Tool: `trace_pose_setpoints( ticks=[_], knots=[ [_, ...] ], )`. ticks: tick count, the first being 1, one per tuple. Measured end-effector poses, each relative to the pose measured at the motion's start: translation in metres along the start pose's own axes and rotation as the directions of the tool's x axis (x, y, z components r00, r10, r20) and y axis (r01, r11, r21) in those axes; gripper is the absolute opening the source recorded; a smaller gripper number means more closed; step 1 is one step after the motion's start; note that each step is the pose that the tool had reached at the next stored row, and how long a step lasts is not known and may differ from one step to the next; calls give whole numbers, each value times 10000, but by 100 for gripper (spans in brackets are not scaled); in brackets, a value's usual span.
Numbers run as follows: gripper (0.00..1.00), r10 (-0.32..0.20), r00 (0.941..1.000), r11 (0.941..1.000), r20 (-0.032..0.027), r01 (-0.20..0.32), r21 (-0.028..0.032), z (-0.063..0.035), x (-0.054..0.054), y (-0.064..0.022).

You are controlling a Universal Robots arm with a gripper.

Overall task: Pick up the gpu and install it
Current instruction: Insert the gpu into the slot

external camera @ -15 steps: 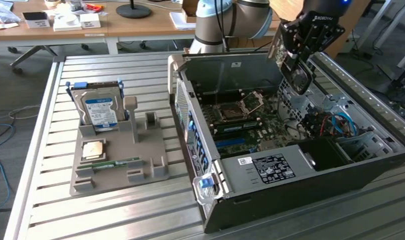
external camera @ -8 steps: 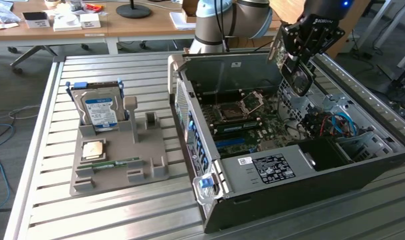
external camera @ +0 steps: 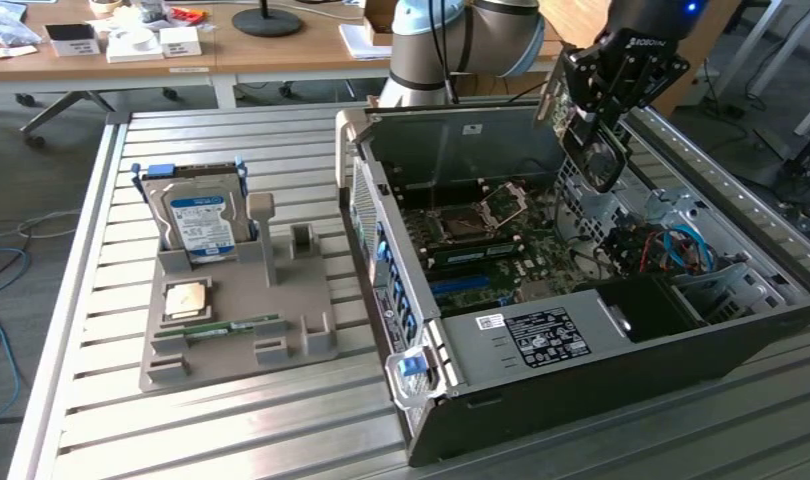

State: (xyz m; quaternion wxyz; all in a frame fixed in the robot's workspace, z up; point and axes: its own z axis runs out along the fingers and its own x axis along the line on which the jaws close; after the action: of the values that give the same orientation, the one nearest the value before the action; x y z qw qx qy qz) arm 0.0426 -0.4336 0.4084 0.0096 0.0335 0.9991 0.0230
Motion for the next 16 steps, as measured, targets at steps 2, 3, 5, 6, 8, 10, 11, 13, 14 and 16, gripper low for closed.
trace_pose_setpoints(
  ticks=[2,3,5,6,8,10,11,13,14,16],
  knots=[
    [27,0,10000,10000,0,0,-1,0,0,0],
    [27,0,10000,10000,0,0,0,0,0,0],
    [27,0,10000,10000,-1,0,0,0,0,0],
    [27,-10,10000,10000,0,10,0,0,0,0],
    [27,-119,9999,9999,-6,119,-1,0,0,0],
    [27,-353,9994,9994,-17,353,-6,1,1,0],
    [27,-508,9987,9987,-23,508,-9,1,1,0],
    [27,-857,9963,9963,-40,857,-16,3,1,0],
    [27,-1035,9946,9946,-48,1035,-20,3,1,0],
    [27,-1392,9902,9903,-63,1392,-28,5,1,0]
  ],
)
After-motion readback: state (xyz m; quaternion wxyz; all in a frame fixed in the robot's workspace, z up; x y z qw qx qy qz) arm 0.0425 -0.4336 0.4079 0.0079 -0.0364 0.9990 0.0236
